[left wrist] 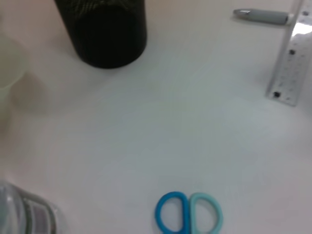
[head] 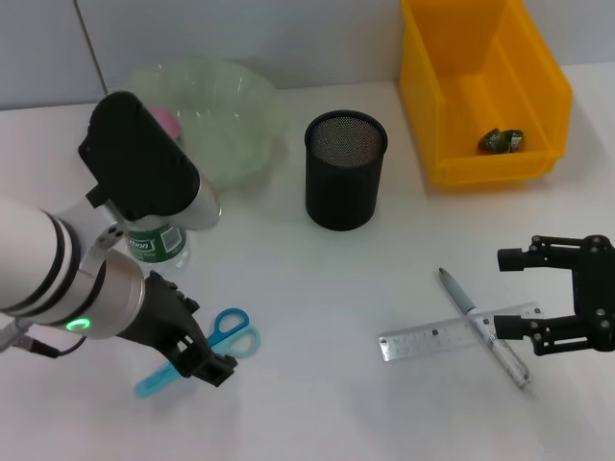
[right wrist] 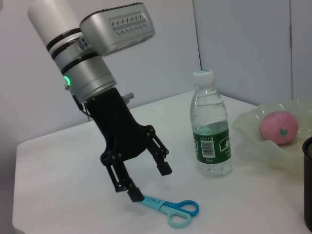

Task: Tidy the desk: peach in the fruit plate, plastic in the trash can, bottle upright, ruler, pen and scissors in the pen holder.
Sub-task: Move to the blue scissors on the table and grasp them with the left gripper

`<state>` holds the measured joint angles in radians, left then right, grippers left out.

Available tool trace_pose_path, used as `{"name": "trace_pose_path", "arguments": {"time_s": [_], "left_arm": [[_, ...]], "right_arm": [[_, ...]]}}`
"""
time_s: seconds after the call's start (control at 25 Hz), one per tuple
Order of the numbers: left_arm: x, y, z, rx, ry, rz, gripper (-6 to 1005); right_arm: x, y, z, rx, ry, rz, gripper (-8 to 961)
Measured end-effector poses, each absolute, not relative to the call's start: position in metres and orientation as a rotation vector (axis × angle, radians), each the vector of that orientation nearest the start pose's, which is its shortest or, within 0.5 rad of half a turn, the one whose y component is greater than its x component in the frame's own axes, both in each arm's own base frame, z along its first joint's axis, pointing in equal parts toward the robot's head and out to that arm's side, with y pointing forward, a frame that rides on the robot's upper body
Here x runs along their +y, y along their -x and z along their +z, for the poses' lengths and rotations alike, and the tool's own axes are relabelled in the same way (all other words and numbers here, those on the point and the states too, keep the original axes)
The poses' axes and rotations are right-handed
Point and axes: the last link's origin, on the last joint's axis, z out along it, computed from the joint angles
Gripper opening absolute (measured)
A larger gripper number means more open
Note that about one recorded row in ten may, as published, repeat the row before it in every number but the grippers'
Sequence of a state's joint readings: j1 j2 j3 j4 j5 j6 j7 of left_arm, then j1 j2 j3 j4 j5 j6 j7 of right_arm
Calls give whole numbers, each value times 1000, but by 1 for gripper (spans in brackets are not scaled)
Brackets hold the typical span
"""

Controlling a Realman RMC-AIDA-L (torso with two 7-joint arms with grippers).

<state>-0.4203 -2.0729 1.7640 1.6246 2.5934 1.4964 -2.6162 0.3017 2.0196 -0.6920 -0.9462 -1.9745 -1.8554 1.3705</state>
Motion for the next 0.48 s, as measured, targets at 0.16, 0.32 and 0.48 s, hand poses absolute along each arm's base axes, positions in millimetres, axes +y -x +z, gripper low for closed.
{"name": "trace_pose_path", "arguments": {"time_s": [0.16, 0.32, 0.48], "left_arm": [[304, 154, -40, -613, 2708, 616, 827], [305, 151, -41, -617, 2707, 617, 827], [308, 150, -43, -636, 2702, 619, 827]], "right_arm": [[265, -295, 68, 481, 2796, 628, 834], [263, -298, 69, 515, 2786, 635, 834], [260, -302, 70, 546, 2772, 637, 835]]}}
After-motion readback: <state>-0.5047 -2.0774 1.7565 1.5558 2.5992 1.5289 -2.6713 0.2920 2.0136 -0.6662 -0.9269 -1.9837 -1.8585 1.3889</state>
